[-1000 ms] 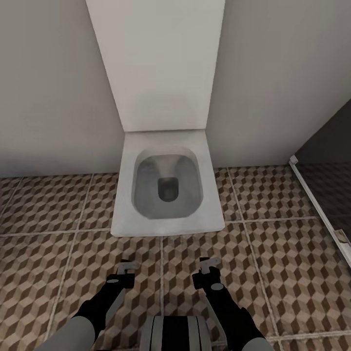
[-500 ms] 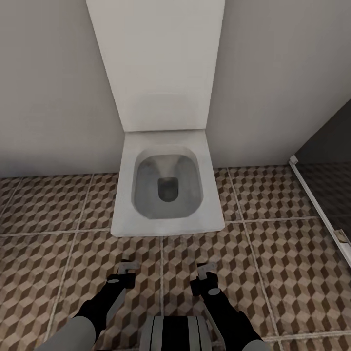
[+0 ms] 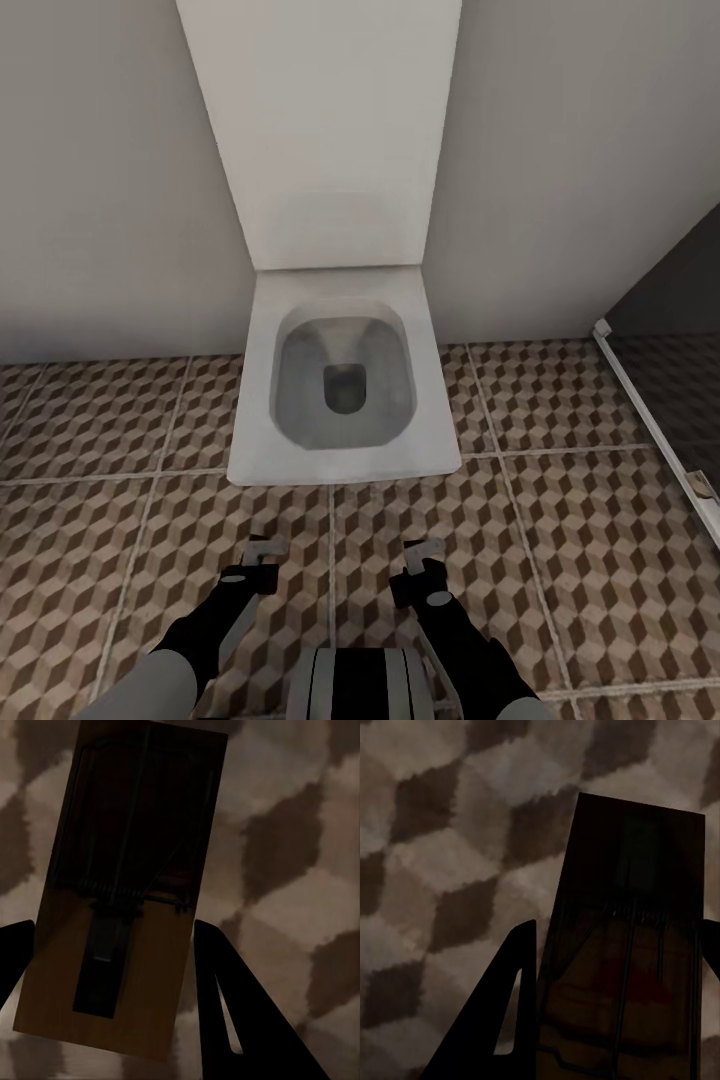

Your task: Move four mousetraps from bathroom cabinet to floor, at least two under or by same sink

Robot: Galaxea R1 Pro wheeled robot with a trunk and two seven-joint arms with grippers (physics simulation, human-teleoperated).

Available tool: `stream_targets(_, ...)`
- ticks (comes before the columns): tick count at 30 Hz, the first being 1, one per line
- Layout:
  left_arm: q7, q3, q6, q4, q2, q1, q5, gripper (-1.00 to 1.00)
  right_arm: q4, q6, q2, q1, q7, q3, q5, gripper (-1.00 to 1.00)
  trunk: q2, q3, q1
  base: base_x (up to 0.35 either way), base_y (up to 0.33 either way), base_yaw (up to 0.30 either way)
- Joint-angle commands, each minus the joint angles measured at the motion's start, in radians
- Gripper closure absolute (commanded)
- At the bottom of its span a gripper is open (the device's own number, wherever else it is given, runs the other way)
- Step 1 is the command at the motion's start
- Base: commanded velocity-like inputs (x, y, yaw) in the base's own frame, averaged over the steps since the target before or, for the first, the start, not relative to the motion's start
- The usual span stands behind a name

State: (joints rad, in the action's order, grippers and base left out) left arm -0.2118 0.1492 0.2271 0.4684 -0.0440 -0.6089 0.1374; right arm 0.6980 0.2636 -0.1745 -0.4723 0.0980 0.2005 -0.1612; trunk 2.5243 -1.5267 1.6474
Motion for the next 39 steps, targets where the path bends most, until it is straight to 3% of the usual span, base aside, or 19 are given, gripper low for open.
stream_targets(1,-0.011,0.009,0.006,0.002,0.001,0.0,0.007,1.0,0.002,0.008,0.0,0.0,0.002,0.002,-0.009,1.0,0.0,-0.001,0.0,0.0,0.0,0.0)
stream_targets(21,-0.011,0.009,0.006,0.001,0.001,0.0,0.007,1.0,0.002,0.008,0.0,0.0,0.002,0.002,-0.009,1.0,0.0,-0.001,0.0,0.108,0.0,0.0)
stream_targets(39,-0.011,0.009,0.006,-0.001,0.001,0.0,0.007,1.0,0.003,0.006,0.0,0.0,0.002,0.002,-0.009,1.0,0.0,-0.001,0.0,0.01,0.0,0.0)
